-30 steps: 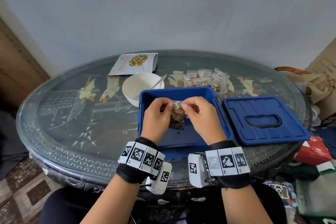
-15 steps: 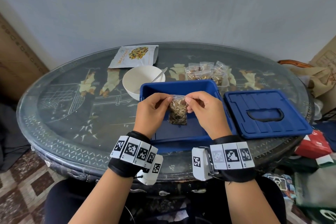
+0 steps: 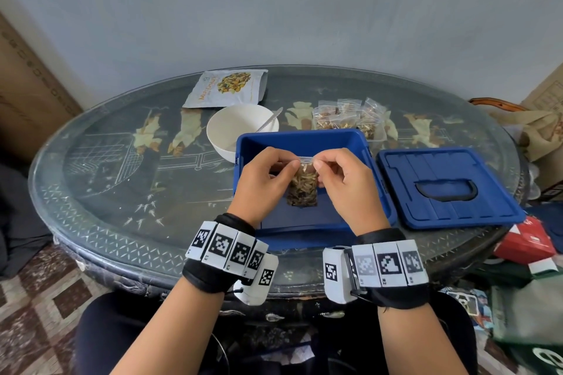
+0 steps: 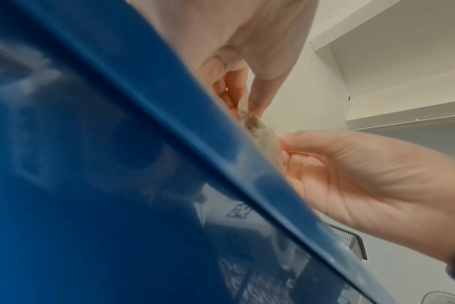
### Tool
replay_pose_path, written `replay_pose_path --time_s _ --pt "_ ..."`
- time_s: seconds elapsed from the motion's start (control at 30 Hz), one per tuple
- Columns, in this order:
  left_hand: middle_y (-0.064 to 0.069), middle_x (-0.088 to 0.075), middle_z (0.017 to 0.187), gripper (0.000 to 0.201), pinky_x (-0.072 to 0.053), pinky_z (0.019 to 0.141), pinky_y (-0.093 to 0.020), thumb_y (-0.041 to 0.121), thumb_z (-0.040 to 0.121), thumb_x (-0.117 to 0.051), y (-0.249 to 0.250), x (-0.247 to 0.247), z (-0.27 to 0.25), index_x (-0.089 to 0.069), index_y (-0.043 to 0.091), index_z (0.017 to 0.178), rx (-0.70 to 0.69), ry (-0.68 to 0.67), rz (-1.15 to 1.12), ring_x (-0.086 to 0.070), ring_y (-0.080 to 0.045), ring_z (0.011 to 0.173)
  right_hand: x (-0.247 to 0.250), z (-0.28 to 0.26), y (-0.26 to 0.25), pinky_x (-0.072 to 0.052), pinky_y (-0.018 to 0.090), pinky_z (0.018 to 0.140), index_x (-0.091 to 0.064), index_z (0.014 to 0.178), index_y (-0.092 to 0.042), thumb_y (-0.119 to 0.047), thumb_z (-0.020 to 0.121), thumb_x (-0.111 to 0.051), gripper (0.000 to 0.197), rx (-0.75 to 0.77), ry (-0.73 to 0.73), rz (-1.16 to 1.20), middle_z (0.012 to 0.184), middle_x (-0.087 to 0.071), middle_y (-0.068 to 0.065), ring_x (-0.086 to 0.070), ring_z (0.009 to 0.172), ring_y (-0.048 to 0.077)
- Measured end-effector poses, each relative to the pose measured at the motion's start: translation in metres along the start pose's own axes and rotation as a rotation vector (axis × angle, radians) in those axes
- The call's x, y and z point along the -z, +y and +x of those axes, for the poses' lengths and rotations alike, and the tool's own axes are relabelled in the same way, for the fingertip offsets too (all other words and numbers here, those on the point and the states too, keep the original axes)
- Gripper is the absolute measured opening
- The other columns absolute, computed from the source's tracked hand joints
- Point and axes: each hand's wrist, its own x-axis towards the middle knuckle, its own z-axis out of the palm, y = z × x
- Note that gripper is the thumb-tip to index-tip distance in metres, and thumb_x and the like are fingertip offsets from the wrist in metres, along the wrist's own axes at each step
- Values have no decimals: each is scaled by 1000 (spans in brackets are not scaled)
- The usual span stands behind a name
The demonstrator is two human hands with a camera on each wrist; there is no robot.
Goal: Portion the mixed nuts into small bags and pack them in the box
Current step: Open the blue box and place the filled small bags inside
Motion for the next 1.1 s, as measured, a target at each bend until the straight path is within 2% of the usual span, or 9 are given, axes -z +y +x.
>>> replay_pose_path --time_s 0.1,0.17,0.43,0.6,0.67,0.77,0.87,0.93,1.1 --pt "14 -58 81 10 -40 67 -6 12 89 -59 -2 -2 -1 -59 20 83 -23 24 32 -55 7 75 0 1 0 -43 8 69 -65 94 -6 -6 87 -61 8 18 -22 1 88 -58 -1 -56 77 -2" --pt "15 -57 80 11 -38 65 -4 11 89 -59 -4 -4 -2 -58 19 83 -46 37 54 -54 9 74 0 1 1 -42 7 70 -65 95 -7 -7 86 -63 9 34 -42 -19 90 -57 -1 -54 81 -7" --pt "13 -58 84 9 -38 65 -4 11 86 -63 0 -1 -2 -60 20 86 -49 -56 84 -54 8 76 0 0 2 -42 9 71 -65 87 -8 -5 88 -60 5 46 -53 -55 86 -56 -2 -53 80 -4" --pt "13 -57 80 5 -37 63 -4 8 85 -63 -1 -3 -2 -63 12 84 -84 -27 99 -53 6 74 -4 -1 4 -40 7 71 -62 85 -7 -6 88 -56 7 92 -33 -88 84 -55 -1 -50 78 -7" --pt "10 -58 79 7 -37 63 -6 7 84 -63 -3 -5 -3 -62 14 82 -108 -23 109 -53 0 72 -5 -2 4 -39 7 70 -61 85 -6 -6 88 -55 7 101 -43 -103 84 -53 -2 -49 77 -8" --pt "11 -55 77 14 -38 63 -7 6 84 -60 -3 -6 -4 -58 18 79 -130 -17 118 -51 1 72 -6 -5 2 -40 8 69 -61 86 -7 -6 89 -55 6 80 -53 -96 84 -54 -2 -50 77 -6" --pt "13 -54 79 14 -39 64 -7 6 86 -60 -1 -3 -2 -57 19 81 -86 -24 102 -52 6 74 -1 -2 -2 -45 13 71 -63 89 -16 -7 90 -57 11 -53 -82 3 86 -60 -3 -56 78 2" --pt "12 -57 81 12 -39 64 -7 8 87 -60 0 2 0 -58 19 82 -47 -45 85 -53 7 75 5 1 -4 -52 25 74 -61 90 -21 -7 90 -57 14 -149 -111 82 84 -62 -9 -61 79 9" --pt "8 -61 87 14 -39 65 -6 9 87 -61 5 6 3 -61 22 88 -25 -121 84 -55 4 76 6 2 -7 -54 28 73 -59 82 -25 -7 90 -57 19 -141 -115 47 77 -61 -13 -62 76 12"
